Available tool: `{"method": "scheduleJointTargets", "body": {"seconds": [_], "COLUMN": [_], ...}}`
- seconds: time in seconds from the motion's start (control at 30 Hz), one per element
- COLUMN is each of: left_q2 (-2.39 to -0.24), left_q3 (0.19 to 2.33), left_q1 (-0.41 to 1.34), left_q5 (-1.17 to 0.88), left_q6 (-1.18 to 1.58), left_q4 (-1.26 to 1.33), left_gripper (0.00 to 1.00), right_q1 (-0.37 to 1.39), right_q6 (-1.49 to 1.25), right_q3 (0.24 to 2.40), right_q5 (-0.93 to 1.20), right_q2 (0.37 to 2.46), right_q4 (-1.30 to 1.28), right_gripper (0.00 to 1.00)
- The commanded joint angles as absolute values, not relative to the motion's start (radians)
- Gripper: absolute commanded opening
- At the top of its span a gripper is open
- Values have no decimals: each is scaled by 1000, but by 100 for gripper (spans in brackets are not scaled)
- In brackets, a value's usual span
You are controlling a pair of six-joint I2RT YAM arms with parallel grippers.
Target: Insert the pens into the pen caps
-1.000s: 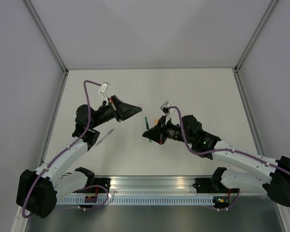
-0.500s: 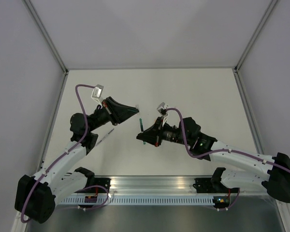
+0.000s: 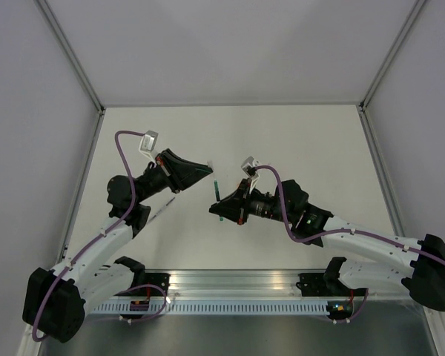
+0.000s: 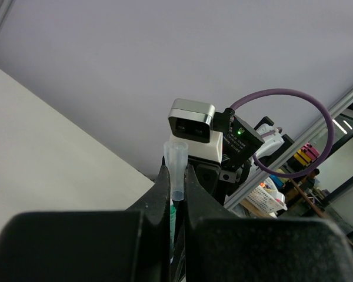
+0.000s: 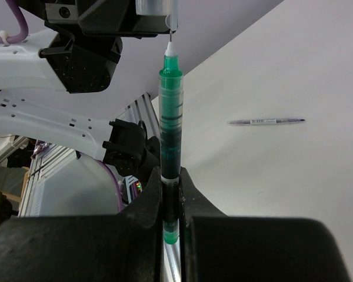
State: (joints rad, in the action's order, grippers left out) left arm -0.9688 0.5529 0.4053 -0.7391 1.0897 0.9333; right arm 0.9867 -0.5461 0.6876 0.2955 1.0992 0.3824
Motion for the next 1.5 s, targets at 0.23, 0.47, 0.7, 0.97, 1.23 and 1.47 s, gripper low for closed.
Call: {"method": "scheduleJointTargets", "body": {"seconds": [0.23,0.47,0.7,0.97,1.23,1.47], "left_q2": [-973,-982,-980,-980,-957,-957], "left_q3": [548,558,557,528,495,509], "left_q1": [405,407,408,433,434,434], "left_q5": [-718,-710,-715,-716,-716,-710], "left_q6": [1120,1123,1129,1118,1094,1088], "left_q4": [1005,1006,1009,1026,1028,1026], "left_gripper": [2,2,2,2,2,2], "right_q1": [991,992,997,996,996,996], "right_q6": [-560,-571,-572,-572,-564,-563], "right_q3": [692,698,704,712,709,703], "right_q5": [307,319,321,316,302,311], "right_q2": [1085,1100,1108,1124,1106,1103], "right_q4": [434,445,449,453,439,437], "right_gripper": [0,0,0,0,0,0]}}
